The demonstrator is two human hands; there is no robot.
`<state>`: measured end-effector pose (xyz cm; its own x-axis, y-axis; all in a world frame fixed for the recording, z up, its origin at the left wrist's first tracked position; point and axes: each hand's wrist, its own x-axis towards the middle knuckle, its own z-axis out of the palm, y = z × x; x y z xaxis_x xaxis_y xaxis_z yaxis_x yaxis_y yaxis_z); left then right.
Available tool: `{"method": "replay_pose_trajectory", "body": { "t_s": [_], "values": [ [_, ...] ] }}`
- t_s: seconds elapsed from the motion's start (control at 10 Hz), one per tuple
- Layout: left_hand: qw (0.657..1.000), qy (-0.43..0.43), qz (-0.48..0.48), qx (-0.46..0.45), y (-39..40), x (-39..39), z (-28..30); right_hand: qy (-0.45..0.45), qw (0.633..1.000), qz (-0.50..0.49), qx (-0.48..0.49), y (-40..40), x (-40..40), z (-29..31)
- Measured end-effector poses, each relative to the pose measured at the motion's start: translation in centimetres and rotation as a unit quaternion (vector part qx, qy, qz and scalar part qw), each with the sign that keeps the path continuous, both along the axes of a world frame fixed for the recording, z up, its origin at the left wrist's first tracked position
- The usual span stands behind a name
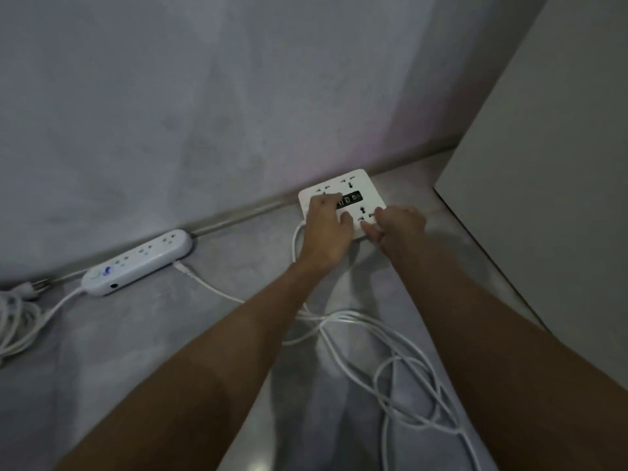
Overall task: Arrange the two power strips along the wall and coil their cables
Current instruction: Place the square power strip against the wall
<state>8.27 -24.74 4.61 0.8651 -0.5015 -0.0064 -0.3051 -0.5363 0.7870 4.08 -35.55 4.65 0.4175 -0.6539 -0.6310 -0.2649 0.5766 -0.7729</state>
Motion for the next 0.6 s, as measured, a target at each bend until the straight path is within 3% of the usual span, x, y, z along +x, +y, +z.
{"method": "replay_pose_trajectory", "body": {
  "t_s": [0.1,0.2,0.3,0.4,0.5,0.6],
  "values": [
    [0.996,-0.079,-0.022,0.024,0.7,-0.3,-1.9,-0.049,0.996,-0.057,0.044,-0.1,0.4,-1.8],
    [0.983,-0.101,-0.07,0.136,1.9,1.1,-4.2,0.022,0.996,-0.032,-0.077,-0.3,0.7,-3.9],
    [0.962,-0.082,-0.158,0.209,2.8,2.2,-5.7,0.15,0.941,0.07,-0.297,-0.9,0.4,-5.2],
    [0.951,-0.12,-0.188,0.214,3.0,2.4,-6.9,0.21,0.747,0.278,-0.566,-1.0,-0.4,-5.8],
    [0.953,-0.148,-0.179,0.194,2.9,2.5,-8.2,0.195,0.651,0.417,-0.603,-0.3,-1.0,-6.7],
    [0.952,-0.154,-0.184,0.189,2.9,2.7,-8.7,0.188,0.64,0.448,-0.595,-0.3,-1.4,-7.5]
  ]
}}
